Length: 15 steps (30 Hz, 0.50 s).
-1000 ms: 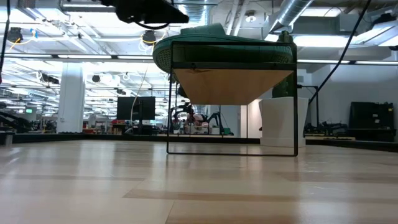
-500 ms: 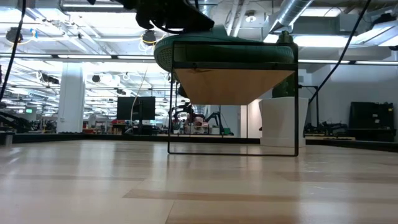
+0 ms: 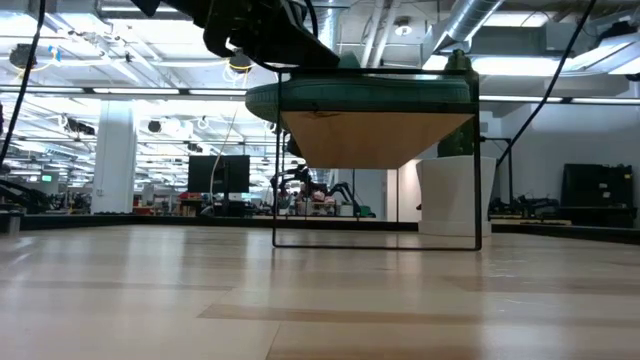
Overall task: Pick and place slides into the shelf
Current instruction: Adjust the black and green slippers, then return to Home Position
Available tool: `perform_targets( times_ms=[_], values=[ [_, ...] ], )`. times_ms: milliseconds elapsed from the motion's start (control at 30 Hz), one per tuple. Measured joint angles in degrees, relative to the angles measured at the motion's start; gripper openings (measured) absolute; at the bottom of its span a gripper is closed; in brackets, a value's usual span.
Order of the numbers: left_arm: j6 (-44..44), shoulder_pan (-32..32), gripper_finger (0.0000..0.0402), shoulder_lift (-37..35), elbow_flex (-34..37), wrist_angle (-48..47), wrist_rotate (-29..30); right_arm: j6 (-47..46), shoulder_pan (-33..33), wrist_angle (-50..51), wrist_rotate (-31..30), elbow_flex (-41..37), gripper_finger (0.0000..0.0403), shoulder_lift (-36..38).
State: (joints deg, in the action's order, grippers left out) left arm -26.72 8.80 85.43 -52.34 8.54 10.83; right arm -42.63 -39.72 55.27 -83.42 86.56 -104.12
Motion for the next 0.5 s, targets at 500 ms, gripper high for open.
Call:
perform_targets(
  times_ms=[500],
  values=[
    [-10.0,5.9,0.0,-5.7,0.0,2.7,17.9,-2.4,0.0,2.4,-1.4,0.0,0.0,-0.1]
  ],
)
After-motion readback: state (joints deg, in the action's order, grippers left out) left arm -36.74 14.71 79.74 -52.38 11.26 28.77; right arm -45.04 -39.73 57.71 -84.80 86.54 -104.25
